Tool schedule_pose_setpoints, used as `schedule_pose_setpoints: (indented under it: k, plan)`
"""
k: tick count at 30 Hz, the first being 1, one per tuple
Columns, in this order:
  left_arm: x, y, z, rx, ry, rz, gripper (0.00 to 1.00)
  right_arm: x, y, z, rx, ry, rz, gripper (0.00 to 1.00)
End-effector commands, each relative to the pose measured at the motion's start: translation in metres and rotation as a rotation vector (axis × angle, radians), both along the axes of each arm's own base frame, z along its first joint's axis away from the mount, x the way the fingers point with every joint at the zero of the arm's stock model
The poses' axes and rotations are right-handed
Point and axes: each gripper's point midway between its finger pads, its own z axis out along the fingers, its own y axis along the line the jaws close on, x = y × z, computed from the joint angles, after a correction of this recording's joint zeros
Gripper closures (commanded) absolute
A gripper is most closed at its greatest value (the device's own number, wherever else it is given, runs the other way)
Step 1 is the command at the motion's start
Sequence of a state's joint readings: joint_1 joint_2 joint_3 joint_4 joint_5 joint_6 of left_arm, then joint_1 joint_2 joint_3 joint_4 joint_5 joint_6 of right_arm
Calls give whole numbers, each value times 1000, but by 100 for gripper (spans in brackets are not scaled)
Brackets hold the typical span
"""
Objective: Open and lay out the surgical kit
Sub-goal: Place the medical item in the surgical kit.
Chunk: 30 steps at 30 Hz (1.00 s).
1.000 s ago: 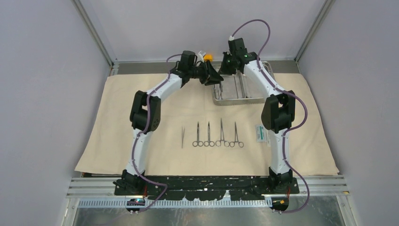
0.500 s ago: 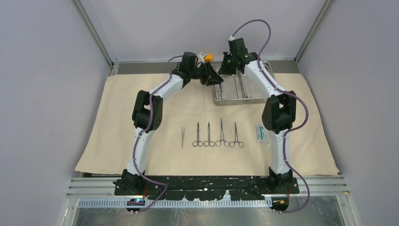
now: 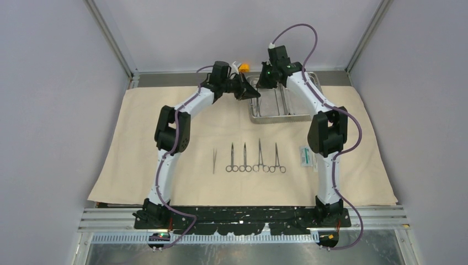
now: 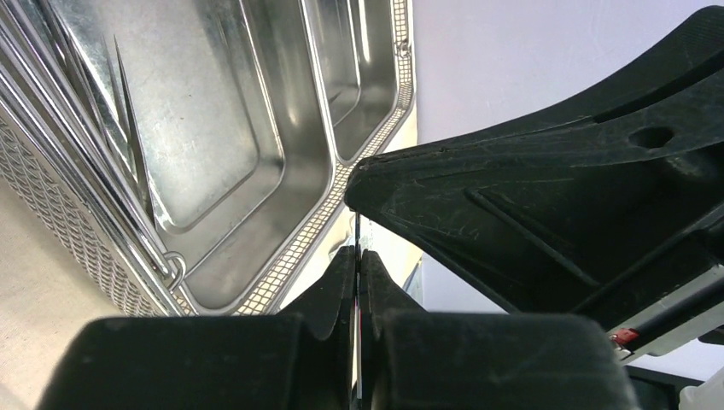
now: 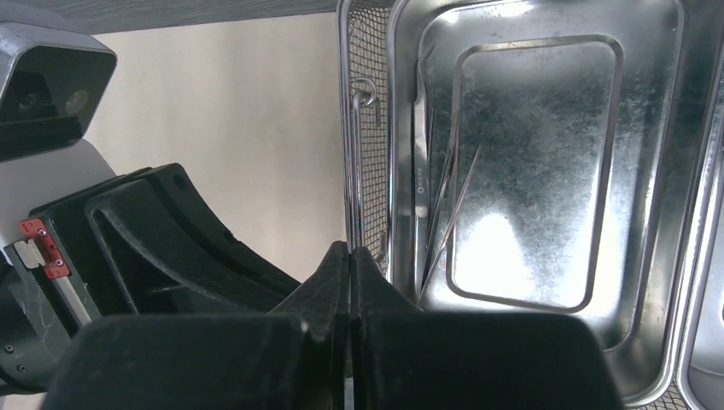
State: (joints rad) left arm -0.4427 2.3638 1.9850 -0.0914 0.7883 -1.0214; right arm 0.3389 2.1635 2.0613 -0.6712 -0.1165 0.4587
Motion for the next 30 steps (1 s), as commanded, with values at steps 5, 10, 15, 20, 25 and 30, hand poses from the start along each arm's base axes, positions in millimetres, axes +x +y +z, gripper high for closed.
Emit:
schedule_pose_setpoints:
  k: [5,10,15,20,25,30]
  plan:
    - [-4,9,30,-32,-108,-36,100,-8,6,61,24,-144,56,87]
    - [-11,32,30,17,-164,-42,100,-14,0,77,2,-194,76,63]
    - [-32,61,35,78,-235,-57,100,-23,-7,94,-25,-244,96,43]
    - [-69,112,29,192,-292,-102,100,-40,-11,105,-41,-292,151,41]
    - [-127,184,6,348,-287,-183,100,-63,-20,82,-85,-307,215,41]
    - [-171,271,-19,422,-166,-115,100,-80,-21,57,-83,-296,261,41]
